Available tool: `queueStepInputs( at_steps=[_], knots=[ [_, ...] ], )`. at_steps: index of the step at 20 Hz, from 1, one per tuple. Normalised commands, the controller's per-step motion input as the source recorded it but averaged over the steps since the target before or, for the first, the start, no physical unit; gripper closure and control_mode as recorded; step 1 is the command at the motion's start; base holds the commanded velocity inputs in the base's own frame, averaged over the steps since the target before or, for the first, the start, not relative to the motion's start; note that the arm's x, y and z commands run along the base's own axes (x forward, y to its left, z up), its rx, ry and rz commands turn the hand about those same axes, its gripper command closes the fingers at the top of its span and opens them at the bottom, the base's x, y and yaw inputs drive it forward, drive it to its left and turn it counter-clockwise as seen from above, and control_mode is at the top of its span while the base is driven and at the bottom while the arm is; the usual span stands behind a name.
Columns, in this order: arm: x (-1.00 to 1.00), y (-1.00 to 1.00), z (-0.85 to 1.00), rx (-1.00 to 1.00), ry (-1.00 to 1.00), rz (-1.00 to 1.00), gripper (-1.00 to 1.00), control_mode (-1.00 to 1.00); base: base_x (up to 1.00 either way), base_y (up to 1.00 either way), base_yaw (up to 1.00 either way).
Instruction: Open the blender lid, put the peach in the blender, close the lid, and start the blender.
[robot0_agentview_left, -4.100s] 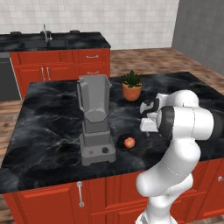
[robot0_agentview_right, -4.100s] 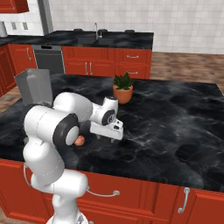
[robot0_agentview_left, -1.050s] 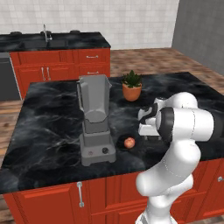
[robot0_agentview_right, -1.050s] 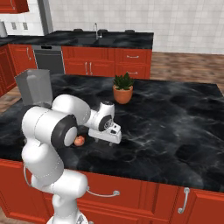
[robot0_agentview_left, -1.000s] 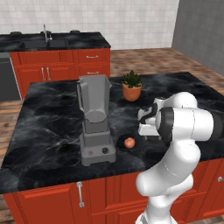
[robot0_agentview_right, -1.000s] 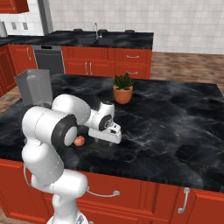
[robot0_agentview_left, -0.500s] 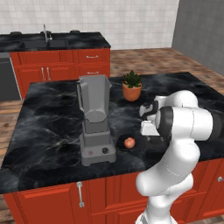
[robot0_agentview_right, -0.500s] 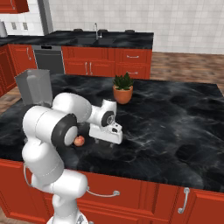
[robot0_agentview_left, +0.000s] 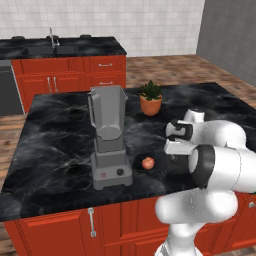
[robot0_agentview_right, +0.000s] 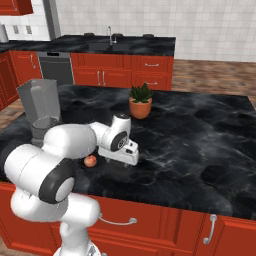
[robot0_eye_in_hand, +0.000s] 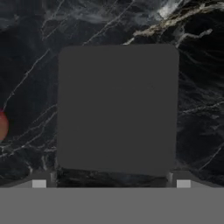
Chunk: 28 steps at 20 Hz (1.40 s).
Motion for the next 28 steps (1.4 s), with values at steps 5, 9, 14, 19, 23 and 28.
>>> queueStepInputs(
  at_steps=[5, 9, 14, 19, 23, 28],
  knots=[
    [-0.08, 0.53, 0.22, 0.00, -0.22, 0.00, -1.00, -1.00, 0.00, 0.00, 0.00],
    [0.15, 0.98, 0.07, 0.00, -0.11, 0.00, -1.00, -1.00, 0.00, 0.00, 0.00],
    [0.24, 0.91, 0.05, 0.00, -0.04, 0.00, -1.00, -1.00, 0.00, 0.00, 0.00],
    [0.48, 0.22, 0.08, 0.00, -0.01, 0.00, -1.00, -1.00, 0.00, 0.00, 0.00],
    [0.42, 0.00, -0.04, 0.00, 0.00, 0.00, -1.00, -1.00, 0.00, 0.00, 0.00],
    [0.14, 0.00, -0.19, 0.00, 0.00, 0.00, -1.00, -1.00, 0.00, 0.00, 0.00]
  ],
)
